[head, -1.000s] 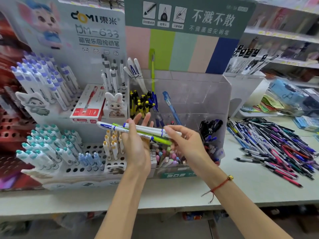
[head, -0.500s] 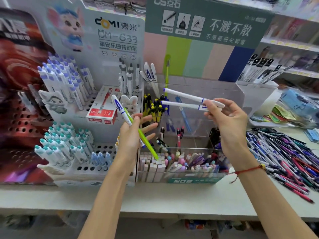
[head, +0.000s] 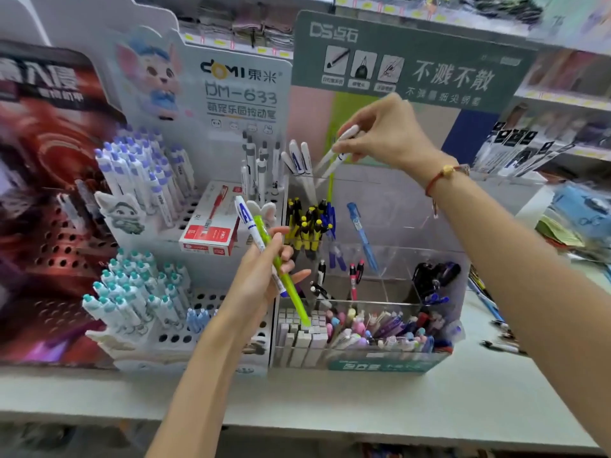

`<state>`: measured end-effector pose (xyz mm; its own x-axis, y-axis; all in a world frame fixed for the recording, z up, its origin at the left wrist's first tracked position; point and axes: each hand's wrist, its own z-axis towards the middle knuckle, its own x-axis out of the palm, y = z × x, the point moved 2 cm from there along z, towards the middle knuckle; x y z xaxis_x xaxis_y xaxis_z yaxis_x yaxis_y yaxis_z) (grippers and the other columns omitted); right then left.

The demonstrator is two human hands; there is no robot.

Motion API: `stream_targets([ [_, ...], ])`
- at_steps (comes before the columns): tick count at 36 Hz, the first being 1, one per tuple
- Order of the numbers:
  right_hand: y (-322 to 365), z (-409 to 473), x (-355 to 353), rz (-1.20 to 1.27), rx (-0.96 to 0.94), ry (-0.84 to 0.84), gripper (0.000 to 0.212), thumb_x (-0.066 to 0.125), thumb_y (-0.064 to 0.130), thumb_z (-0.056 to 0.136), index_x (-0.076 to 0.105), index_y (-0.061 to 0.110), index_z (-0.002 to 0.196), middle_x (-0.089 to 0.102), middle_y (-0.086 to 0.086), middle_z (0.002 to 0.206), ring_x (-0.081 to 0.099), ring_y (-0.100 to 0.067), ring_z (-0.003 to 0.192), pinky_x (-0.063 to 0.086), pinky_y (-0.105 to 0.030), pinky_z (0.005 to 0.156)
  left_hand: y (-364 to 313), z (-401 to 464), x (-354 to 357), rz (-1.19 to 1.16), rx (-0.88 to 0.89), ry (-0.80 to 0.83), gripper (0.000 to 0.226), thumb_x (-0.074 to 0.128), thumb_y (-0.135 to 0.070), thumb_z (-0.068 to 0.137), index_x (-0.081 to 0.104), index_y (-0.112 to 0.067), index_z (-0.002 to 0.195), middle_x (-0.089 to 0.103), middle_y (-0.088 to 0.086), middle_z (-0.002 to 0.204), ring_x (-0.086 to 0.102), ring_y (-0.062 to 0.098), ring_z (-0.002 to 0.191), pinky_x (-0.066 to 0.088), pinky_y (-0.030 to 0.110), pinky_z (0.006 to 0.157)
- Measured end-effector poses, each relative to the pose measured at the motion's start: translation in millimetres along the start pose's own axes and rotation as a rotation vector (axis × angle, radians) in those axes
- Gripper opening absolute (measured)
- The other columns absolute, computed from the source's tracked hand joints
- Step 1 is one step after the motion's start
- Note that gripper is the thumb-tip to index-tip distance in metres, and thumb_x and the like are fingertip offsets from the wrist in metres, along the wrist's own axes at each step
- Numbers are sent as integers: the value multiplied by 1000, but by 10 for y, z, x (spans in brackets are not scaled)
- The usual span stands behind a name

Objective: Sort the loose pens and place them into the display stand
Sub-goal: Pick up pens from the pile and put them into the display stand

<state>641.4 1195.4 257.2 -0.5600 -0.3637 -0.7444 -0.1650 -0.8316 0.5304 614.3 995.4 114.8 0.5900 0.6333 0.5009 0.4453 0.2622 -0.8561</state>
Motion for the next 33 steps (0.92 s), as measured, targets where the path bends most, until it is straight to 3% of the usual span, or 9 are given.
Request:
stream_targets([
  [4,7,201,405,-208,22,95,11,71,15,80,72,4,79,72,-11,77,69,-23,71,58,-34,71,-8,-13,24,4,-24,68,19,40,-19,101,54,-16,113,45,-8,58,45,5,48,59,33,69],
  [8,-41,108,712,-14,152,52,19,56,20,93,66,4,96,70,-10,94,64,-27,91,52,-42,85,2,-24,3,46,-35,104,20,39,-18,102,55,-17,115,48,-7,61,48,6,52,59,36,77],
  [11,-3,-154,747,93,157,-21,33,57,18,94,57,7,124,63,-7,121,58,-18,108,45,-32,97,2,-30,-28,109,-26,102,20,40,-19,102,56,-16,114,50,-8,61,50,6,54,58,34,74],
  [14,98,-541,706,134,86,-256,24,60,25,93,63,14,114,64,3,108,55,-5,90,46,-23,82,-11,-29,-4,145,-26,113,21,40,-19,101,57,-15,113,54,-5,64,54,9,58,58,34,75],
  [19,138,-977,747,257,150,194,21,63,37,90,73,23,102,62,8,99,54,-9,73,44,-19,70,-16,5,189,196,-55,150,19,42,-21,101,58,-14,106,64,-2,69,65,13,64,59,35,75],
  [21,100,-1036,691,306,170,194,17,67,35,87,74,24,98,62,7,101,58,-17,81,46,-21,74,-11,17,273,243,-61,189,21,41,-22,101,60,-15,104,67,-1,76,69,14,71,59,28,71],
  [27,-114,-1040,269,649,290,-255,6,64,23,91,67,20,86,66,10,70,59,-2,59,46,-15,56,-8,53,234,514,118,122,25,39,-21,102,59,-32,114,61,-10,124,53,4,120,38,27,106],
  [30,-255,-943,-12,693,255,-694,8,53,14,98,57,13,91,61,3,71,59,-1,52,48,-17,52,-60,54,151,455,159,-29,27,36,-15,103,58,-22,118,63,-7,98,59,3,84,51,17,77],
  [33,-321,-770,-149,631,140,-927,5,49,13,100,52,9,96,59,0,75,58,-2,53,52,-21,56,-81,47,61,340,119,-117,22,38,-22,103,57,-21,114,43,-8,62,35,3,47,33,15,40],
])
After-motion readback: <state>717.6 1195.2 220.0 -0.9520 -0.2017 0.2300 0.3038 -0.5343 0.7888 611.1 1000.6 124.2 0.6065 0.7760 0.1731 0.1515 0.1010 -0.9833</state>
